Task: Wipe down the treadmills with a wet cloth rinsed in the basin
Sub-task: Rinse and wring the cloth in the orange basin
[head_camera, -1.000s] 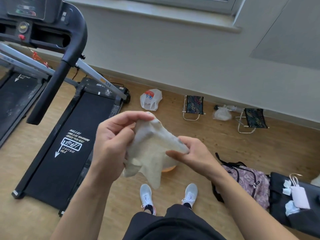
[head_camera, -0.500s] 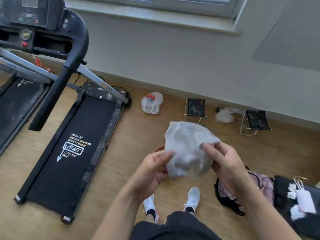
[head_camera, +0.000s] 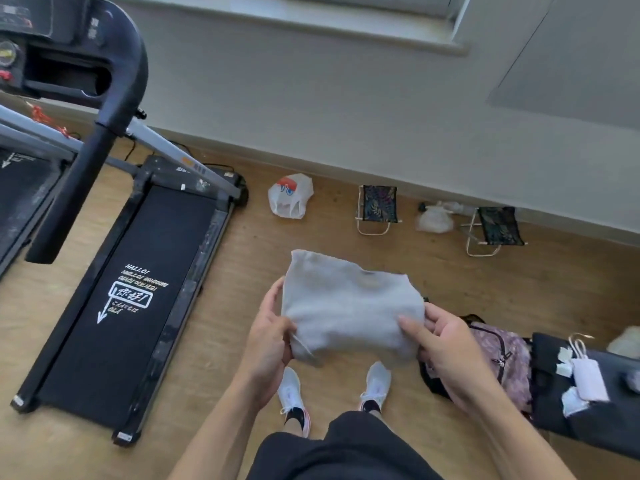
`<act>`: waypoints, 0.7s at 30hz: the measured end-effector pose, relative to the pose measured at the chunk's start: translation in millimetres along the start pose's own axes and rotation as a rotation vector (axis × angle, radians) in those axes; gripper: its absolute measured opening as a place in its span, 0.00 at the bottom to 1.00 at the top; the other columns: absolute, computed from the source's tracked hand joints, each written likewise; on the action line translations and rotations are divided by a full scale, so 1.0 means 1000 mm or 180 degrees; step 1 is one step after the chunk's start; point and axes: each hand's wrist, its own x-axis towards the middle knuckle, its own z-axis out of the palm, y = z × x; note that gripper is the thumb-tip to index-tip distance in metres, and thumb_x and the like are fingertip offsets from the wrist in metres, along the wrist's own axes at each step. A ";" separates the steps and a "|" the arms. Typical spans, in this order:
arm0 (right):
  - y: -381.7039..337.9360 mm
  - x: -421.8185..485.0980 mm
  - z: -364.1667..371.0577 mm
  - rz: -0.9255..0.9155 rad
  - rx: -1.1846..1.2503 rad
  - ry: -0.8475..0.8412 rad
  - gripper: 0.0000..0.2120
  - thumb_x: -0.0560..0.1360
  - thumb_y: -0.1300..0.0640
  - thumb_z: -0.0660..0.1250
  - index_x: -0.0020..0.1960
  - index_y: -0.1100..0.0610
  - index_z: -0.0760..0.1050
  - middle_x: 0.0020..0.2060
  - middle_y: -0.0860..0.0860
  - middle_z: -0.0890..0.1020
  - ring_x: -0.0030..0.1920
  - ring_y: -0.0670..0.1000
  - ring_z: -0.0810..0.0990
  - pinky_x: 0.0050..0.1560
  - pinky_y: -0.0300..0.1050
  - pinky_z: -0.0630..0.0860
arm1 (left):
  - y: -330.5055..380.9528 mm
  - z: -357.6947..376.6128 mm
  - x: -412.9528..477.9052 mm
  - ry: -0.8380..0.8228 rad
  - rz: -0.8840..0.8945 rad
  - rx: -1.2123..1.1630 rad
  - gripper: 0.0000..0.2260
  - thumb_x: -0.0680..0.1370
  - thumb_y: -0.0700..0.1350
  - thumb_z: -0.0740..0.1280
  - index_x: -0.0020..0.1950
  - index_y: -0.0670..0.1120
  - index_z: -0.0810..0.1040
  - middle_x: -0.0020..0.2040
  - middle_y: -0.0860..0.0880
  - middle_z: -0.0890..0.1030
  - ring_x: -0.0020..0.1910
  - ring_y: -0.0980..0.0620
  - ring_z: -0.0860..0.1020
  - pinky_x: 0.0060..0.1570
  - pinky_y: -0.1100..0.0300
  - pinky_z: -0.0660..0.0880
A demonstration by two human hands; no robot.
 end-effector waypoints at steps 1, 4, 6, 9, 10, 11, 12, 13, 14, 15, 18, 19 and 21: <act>0.004 0.000 -0.001 0.0075 -0.0136 0.0074 0.13 0.81 0.60 0.70 0.64 0.61 0.79 0.49 0.56 0.89 0.44 0.51 0.89 0.32 0.35 0.78 | -0.005 -0.002 0.000 0.0037 0.0017 0.0144 0.30 0.78 0.29 0.54 0.70 0.56 0.77 0.56 0.45 0.86 0.45 0.45 0.83 0.41 0.51 0.79; 0.009 0.005 -0.006 0.0190 -0.0293 0.0410 0.17 0.80 0.60 0.73 0.66 0.58 0.74 0.44 0.54 0.88 0.32 0.44 0.83 0.27 0.33 0.72 | -0.015 -0.009 -0.005 0.0012 0.0098 0.0777 0.26 0.80 0.31 0.54 0.60 0.53 0.85 0.49 0.49 0.86 0.42 0.49 0.80 0.40 0.56 0.78; 0.013 0.009 -0.012 0.0128 -0.0605 0.0528 0.24 0.78 0.55 0.76 0.70 0.48 0.69 0.46 0.52 0.89 0.39 0.48 0.86 0.32 0.38 0.74 | -0.022 -0.017 -0.007 -0.0039 0.0215 0.1259 0.22 0.81 0.32 0.57 0.60 0.52 0.85 0.53 0.50 0.87 0.51 0.50 0.83 0.51 0.52 0.82; 0.013 0.011 -0.018 -0.0179 -0.1340 0.0392 0.18 0.78 0.52 0.76 0.64 0.40 0.75 0.41 0.46 0.89 0.36 0.42 0.83 0.36 0.35 0.73 | -0.033 -0.032 -0.003 -0.0046 0.0230 0.1677 0.16 0.82 0.34 0.62 0.57 0.51 0.84 0.52 0.51 0.86 0.53 0.49 0.84 0.57 0.47 0.82; 0.013 0.012 -0.017 -0.0294 -0.1479 0.0302 0.12 0.79 0.54 0.75 0.60 0.43 0.79 0.38 0.44 0.88 0.35 0.40 0.81 0.37 0.33 0.73 | -0.038 -0.038 0.001 -0.0022 0.0259 0.1837 0.12 0.82 0.37 0.65 0.55 0.52 0.83 0.49 0.50 0.86 0.50 0.48 0.84 0.56 0.46 0.82; 0.012 0.014 -0.016 -0.0365 -0.1623 0.0210 0.07 0.79 0.55 0.75 0.56 0.47 0.83 0.34 0.41 0.86 0.34 0.39 0.80 0.36 0.31 0.71 | -0.043 -0.045 0.005 0.0050 0.0349 0.2107 0.08 0.82 0.40 0.67 0.53 0.52 0.83 0.46 0.50 0.86 0.48 0.48 0.84 0.54 0.45 0.82; 0.012 0.016 -0.014 -0.0384 -0.1758 0.0123 0.04 0.79 0.57 0.74 0.52 0.49 0.84 0.31 0.40 0.84 0.32 0.38 0.79 0.35 0.30 0.69 | -0.049 -0.052 0.011 0.0148 0.0453 0.2411 0.05 0.81 0.43 0.70 0.50 0.53 0.82 0.43 0.51 0.85 0.46 0.50 0.83 0.51 0.47 0.81; 0.014 0.020 -0.012 -0.0363 -0.1942 0.0060 0.03 0.80 0.57 0.74 0.51 0.49 0.85 0.29 0.39 0.82 0.30 0.37 0.77 0.34 0.30 0.69 | -0.052 -0.057 0.016 0.0266 0.0532 0.2656 0.03 0.80 0.45 0.71 0.48 0.53 0.83 0.42 0.53 0.84 0.44 0.53 0.82 0.48 0.51 0.80; 0.018 0.024 -0.009 -0.0345 -0.2182 0.0024 0.04 0.80 0.57 0.73 0.49 0.48 0.85 0.28 0.37 0.81 0.31 0.37 0.77 0.35 0.31 0.68 | -0.054 -0.061 0.020 0.0373 0.0622 0.2766 0.04 0.80 0.46 0.72 0.45 0.54 0.83 0.43 0.54 0.82 0.43 0.56 0.81 0.45 0.56 0.78; 0.023 0.029 -0.007 -0.0295 -0.2451 -0.0010 0.04 0.80 0.56 0.73 0.49 0.48 0.85 0.27 0.34 0.79 0.33 0.36 0.77 0.36 0.31 0.69 | -0.056 -0.065 0.026 0.0412 0.0692 0.2776 0.05 0.79 0.46 0.73 0.44 0.55 0.82 0.46 0.55 0.80 0.44 0.58 0.80 0.43 0.61 0.76; 0.039 0.058 0.000 -0.0068 -0.2845 -0.0053 0.07 0.81 0.55 0.72 0.45 0.46 0.84 0.30 0.33 0.80 0.36 0.35 0.76 0.38 0.33 0.68 | -0.068 -0.078 0.056 0.0197 0.0591 0.2475 0.05 0.80 0.47 0.72 0.45 0.53 0.82 0.52 0.57 0.78 0.48 0.59 0.81 0.49 0.62 0.76; 0.048 0.073 0.004 -0.0019 -0.2900 -0.0028 0.08 0.80 0.53 0.72 0.43 0.45 0.83 0.34 0.36 0.82 0.37 0.36 0.77 0.39 0.35 0.67 | -0.077 -0.084 0.070 0.0112 0.0397 0.2211 0.05 0.81 0.47 0.71 0.45 0.51 0.83 0.53 0.58 0.81 0.49 0.59 0.81 0.51 0.61 0.76; 0.074 0.121 0.010 -0.0062 -0.2977 0.0095 0.09 0.80 0.51 0.72 0.41 0.44 0.80 0.42 0.43 0.81 0.43 0.39 0.78 0.43 0.39 0.68 | -0.102 -0.096 0.111 0.0038 0.0017 0.1797 0.08 0.82 0.48 0.70 0.45 0.48 0.82 0.47 0.57 0.84 0.45 0.59 0.80 0.50 0.59 0.74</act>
